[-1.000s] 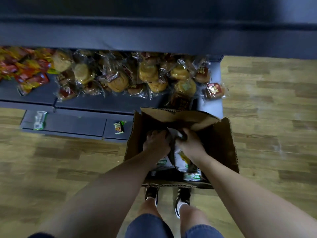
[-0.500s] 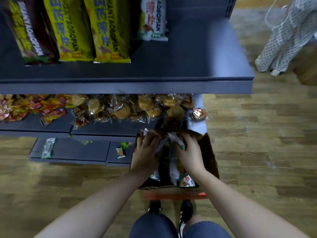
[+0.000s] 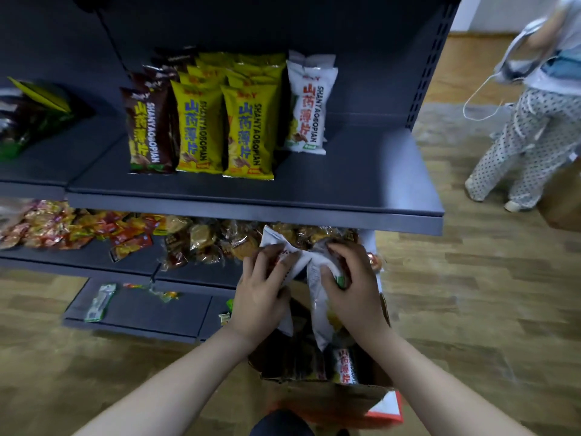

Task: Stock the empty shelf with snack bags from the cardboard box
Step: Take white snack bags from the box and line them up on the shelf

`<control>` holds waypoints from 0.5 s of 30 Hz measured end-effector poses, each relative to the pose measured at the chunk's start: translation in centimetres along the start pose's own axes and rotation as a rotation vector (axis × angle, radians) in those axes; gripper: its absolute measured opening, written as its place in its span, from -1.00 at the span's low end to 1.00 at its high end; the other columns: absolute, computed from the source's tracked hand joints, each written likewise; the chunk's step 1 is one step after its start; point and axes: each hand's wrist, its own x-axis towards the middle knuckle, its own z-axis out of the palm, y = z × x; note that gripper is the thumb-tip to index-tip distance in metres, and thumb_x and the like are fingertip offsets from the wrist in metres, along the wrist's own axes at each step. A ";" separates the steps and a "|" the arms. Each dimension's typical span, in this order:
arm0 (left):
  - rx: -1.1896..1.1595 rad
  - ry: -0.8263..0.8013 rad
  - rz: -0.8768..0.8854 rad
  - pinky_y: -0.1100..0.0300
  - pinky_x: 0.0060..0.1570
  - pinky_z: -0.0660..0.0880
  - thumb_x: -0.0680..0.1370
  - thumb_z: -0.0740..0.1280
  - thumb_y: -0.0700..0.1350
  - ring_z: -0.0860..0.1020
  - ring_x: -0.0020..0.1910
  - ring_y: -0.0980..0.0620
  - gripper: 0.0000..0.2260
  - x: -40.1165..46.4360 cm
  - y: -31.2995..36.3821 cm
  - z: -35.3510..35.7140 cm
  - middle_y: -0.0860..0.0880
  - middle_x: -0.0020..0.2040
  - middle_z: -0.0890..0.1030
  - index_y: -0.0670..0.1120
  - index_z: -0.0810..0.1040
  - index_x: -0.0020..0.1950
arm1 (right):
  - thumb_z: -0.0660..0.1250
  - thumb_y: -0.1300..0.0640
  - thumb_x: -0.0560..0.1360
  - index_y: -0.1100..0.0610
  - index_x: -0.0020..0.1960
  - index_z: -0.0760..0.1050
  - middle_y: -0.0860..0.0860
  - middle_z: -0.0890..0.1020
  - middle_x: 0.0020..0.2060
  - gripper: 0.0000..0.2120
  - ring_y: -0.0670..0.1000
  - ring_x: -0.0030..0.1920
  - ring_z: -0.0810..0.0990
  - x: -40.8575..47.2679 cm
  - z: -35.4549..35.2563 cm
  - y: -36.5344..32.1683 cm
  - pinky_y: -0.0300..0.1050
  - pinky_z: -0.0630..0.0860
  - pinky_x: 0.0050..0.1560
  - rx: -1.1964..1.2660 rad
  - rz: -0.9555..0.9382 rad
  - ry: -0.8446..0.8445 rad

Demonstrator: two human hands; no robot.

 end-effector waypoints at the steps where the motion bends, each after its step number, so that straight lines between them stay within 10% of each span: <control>1: -0.003 0.034 0.012 0.01 -0.13 0.51 0.37 0.30 -0.26 0.35 0.13 -0.18 -0.46 0.3 0.1 -0.6 -0.13 0.24 0.43 0.02 0.37 0.33 | 0.23 -0.02 0.45 0.13 0.21 0.48 -0.01 0.52 0.14 -0.62 -0.17 0.17 0.45 0.3 -0.1 -0.8 -0.42 0.33 0.20 0.013 -0.027 0.019; 15: 0.008 0.286 0.089 0.04 0.13 0.37 0.40 0.39 -0.29 0.36 0.18 -0.17 -0.50 9.5 1.0 -4.8 -0.16 0.23 0.44 -0.08 0.41 0.32 | 0.31 0.17 0.48 0.13 0.20 0.48 -0.03 0.47 0.10 -0.70 -0.14 0.15 0.48 8.8 -2.3 -6.6 -0.34 0.38 0.20 0.100 -0.187 0.176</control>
